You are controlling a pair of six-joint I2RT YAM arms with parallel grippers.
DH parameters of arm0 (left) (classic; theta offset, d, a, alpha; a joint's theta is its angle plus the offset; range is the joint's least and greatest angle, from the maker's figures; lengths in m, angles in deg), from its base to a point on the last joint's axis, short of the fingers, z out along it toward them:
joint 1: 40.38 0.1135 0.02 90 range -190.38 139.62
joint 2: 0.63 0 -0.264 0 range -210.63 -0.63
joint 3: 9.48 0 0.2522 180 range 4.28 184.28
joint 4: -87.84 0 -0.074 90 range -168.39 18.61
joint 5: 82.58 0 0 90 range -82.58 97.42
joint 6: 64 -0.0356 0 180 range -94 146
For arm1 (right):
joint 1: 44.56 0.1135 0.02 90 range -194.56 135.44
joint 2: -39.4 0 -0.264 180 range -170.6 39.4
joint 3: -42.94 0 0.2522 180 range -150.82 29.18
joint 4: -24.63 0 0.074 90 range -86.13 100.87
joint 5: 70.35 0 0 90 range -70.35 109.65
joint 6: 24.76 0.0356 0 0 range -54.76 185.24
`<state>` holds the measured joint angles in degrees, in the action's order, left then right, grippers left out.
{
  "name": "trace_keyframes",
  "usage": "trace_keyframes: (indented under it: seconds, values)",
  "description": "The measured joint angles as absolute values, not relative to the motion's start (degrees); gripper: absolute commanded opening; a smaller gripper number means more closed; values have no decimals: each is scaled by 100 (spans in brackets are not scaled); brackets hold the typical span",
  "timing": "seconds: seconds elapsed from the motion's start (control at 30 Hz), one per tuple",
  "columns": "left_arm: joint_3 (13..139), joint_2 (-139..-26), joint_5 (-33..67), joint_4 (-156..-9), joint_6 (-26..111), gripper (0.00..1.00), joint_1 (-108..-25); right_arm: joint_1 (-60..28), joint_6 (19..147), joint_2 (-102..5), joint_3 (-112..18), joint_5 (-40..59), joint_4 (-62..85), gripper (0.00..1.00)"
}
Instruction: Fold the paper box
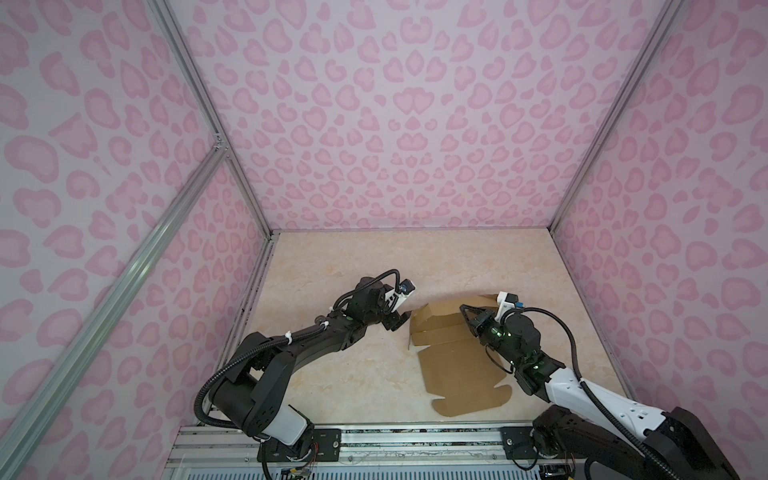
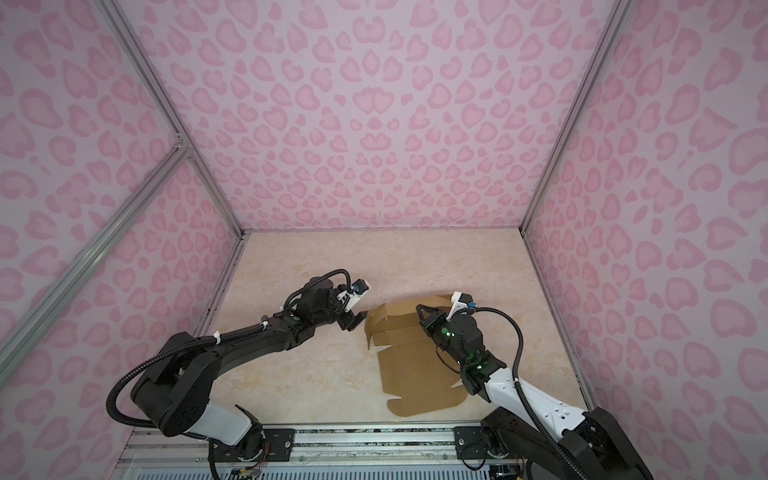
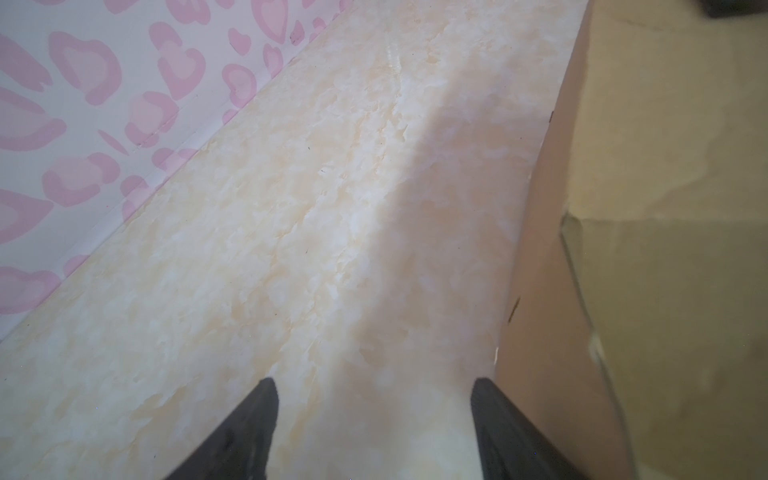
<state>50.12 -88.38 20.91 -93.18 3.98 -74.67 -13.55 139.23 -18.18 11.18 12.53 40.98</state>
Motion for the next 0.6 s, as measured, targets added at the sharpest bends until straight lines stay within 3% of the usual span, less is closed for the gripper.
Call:
trace_keyframes:
  seconds: [0.6]
  values:
    - [5546,-8912,2072,-8485,690,77,-7488,-1740,13648,-1733,1225,554,3975,0]
